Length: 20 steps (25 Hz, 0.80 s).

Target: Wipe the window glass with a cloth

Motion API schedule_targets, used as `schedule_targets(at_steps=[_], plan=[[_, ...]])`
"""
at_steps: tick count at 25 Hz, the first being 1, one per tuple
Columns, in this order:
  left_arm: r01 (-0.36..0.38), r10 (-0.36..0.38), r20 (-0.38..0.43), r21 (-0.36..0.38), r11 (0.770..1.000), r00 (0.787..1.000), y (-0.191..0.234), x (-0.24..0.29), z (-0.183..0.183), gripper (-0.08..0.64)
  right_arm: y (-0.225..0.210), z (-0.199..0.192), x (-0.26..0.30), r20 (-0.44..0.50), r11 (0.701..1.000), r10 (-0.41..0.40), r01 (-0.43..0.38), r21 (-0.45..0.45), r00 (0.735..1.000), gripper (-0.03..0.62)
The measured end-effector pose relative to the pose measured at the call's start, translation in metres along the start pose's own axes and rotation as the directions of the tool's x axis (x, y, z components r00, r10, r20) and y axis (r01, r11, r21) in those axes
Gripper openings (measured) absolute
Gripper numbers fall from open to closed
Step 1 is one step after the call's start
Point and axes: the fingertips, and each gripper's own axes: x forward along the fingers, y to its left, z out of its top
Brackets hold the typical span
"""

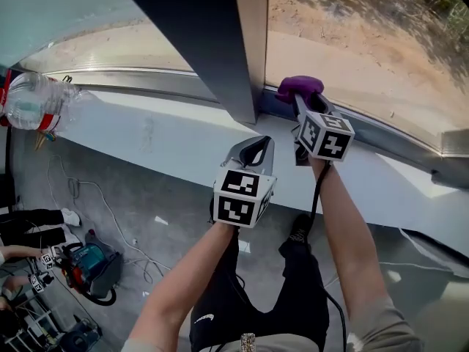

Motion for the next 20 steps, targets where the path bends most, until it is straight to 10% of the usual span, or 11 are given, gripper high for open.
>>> schedule_targets(at_steps=[9,20], plan=[[0.031,-0.033,0.084,0.024,0.999,0.996,-0.025,-0.029,0.067,0.0,0.059,0.142,-0.085,0.195,0.994,0.107,-0.101,-0.039,0.975,0.149],[0.056,-0.064,0.169,0.052,0.997,0.984,-0.04,-0.057,0.118,0.0,0.122,0.288,-0.168,0.416,0.972,0.226,-0.176,-0.155,0.881,0.149]])
